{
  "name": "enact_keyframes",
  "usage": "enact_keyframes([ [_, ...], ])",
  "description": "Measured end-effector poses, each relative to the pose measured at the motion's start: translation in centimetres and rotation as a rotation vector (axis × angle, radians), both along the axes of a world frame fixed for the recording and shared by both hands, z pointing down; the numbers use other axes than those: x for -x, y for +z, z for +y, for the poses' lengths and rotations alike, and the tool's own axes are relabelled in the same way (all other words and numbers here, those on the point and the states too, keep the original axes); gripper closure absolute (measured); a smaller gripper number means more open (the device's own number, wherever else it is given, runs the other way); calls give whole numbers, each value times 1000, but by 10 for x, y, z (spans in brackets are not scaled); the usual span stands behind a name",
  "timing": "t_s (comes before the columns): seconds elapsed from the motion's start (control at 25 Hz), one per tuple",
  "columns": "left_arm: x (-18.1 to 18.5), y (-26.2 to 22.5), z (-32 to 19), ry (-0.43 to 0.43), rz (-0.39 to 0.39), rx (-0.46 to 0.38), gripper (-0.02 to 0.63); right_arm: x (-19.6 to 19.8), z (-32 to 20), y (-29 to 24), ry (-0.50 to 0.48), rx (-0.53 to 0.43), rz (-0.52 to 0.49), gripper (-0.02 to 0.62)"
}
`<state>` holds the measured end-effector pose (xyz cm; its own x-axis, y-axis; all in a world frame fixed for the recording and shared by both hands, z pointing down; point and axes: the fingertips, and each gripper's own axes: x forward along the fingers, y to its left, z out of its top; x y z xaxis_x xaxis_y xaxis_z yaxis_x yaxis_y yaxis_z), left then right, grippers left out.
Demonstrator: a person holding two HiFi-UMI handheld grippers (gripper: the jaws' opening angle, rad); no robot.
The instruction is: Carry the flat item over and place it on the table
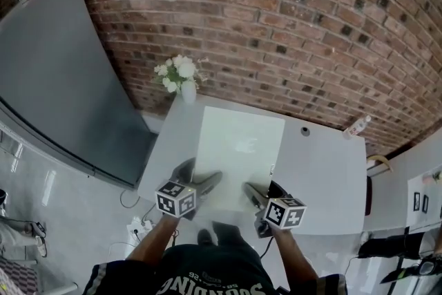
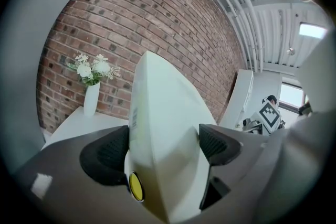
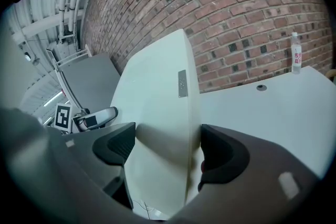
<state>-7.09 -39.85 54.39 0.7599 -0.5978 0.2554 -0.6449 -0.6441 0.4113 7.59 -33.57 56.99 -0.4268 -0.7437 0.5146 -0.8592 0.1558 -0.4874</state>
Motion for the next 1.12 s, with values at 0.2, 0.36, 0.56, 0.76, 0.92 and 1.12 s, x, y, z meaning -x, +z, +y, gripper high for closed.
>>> enact_keyframes([
  [0.2,2,18,-11,18,-27,27,181,5,-8,20,7,47,-21,212],
  [0.36,6,33,-19,27,-46,50,181,9,-13,37,9,89,-39,212],
  [0.56,12,51,-21,25,-63,92,181,15,-15,55,12,134,-50,212],
  [0.76,25,72,-23,21,-76,128,181,29,-16,74,7,177,-54,212],
  [0.92,38,90,-22,10,-79,172,181,41,-14,91,0,220,-54,212],
  [1.12,53,112,-19,-6,-82,231,181,56,-11,112,-10,274,-58,212],
])
